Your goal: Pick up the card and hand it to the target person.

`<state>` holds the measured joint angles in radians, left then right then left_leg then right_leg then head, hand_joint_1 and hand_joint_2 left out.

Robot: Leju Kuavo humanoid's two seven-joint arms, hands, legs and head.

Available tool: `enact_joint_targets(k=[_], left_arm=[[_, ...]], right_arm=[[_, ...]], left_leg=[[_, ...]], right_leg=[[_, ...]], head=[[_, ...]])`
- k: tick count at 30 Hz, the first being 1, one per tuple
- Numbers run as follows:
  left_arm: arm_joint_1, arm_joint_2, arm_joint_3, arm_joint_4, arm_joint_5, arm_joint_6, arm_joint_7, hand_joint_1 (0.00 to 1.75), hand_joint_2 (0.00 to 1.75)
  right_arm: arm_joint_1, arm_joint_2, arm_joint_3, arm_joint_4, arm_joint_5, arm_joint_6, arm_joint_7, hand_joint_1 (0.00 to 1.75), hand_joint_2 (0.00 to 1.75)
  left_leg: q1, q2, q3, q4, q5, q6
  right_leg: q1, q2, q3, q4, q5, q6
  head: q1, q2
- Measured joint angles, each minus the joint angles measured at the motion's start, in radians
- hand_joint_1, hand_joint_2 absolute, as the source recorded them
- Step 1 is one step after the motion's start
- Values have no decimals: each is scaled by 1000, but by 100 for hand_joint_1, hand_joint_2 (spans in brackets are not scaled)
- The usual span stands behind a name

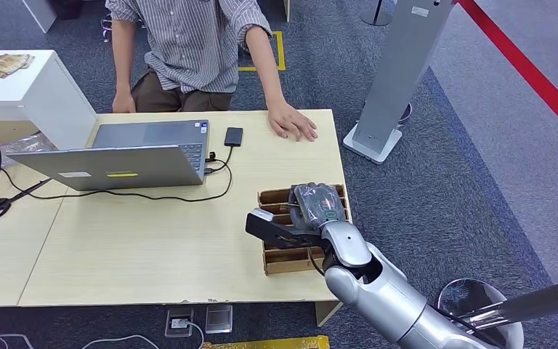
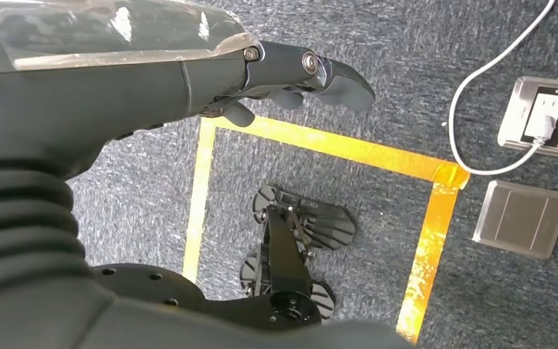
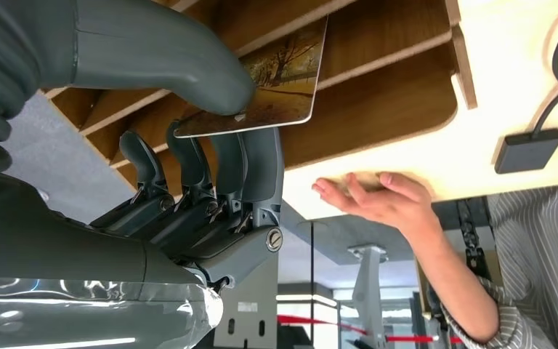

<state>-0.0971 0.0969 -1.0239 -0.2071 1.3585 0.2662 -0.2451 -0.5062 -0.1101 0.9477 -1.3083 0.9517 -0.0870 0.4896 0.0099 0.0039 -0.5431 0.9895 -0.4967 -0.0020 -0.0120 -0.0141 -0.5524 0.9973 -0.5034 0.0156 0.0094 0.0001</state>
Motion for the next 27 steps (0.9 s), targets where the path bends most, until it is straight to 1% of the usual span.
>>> enact_joint_targets(k=[4, 7, 13, 17, 19, 21, 23, 27], left_arm=[[0, 0, 0, 0, 4, 0, 2, 0, 175], [1, 0, 0, 0, 8, -1, 3, 0, 175], [2, 0, 0, 0, 16, -4, 4, 0, 175], [3, 0, 0, 0, 20, -6, 4, 0, 175], [3, 0, 0, 0, 20, -7, 4, 0, 175], [3, 0, 0, 0, 21, -9, 4, 0, 175], [3, 0, 0, 0, 21, -12, 3, 0, 175], [3, 0, 0, 0, 20, -20, -2, 0, 175]], right_arm=[[0, -3, -6, -23, -1, -3, 6, 140, 175], [-5, -11, -20, -64, -34, 8, 13, 140, 175], [-51, -52, -63, -199, -204, 69, -14, 140, 175], [-86, -87, -89, -301, -285, 127, -32, 140, 175], [-97, -100, -102, -346, -314, 140, -46, 140, 175], [-104, -108, -116, -379, -330, 132, -66, 140, 175], [-105, -110, -128, -395, -325, 102, -93, 140, 175], [-104, -106, -141, -376, -278, -13, -170, 140, 175]], left_leg=[[0, 0, 0, 0, 0, 0], [0, 0, 0, 0, 0, 0], [0, 0, 0, 0, 0, 0], [0, 0, 0, 0, 0, 0], [0, 0, 0, 0, 0, 0], [0, 0, 0, 0, 0, 0], [0, 0, 0, 0, 0, 0], [0, 0, 0, 0, 0, 0]], right_leg=[[0, 0, 0, 0, 0, 0], [0, 0, 0, 0, 0, 0], [0, 0, 0, 0, 0, 0], [0, 0, 0, 0, 0, 0], [0, 0, 0, 0, 0, 0], [0, 0, 0, 0, 0, 0], [0, 0, 0, 0, 0, 0], [0, 0, 0, 0, 0, 0]], head=[[0, 0], [0, 0], [1, 0], [1, 0], [0, 0], [0, 0], [0, 0], [0, 0]])
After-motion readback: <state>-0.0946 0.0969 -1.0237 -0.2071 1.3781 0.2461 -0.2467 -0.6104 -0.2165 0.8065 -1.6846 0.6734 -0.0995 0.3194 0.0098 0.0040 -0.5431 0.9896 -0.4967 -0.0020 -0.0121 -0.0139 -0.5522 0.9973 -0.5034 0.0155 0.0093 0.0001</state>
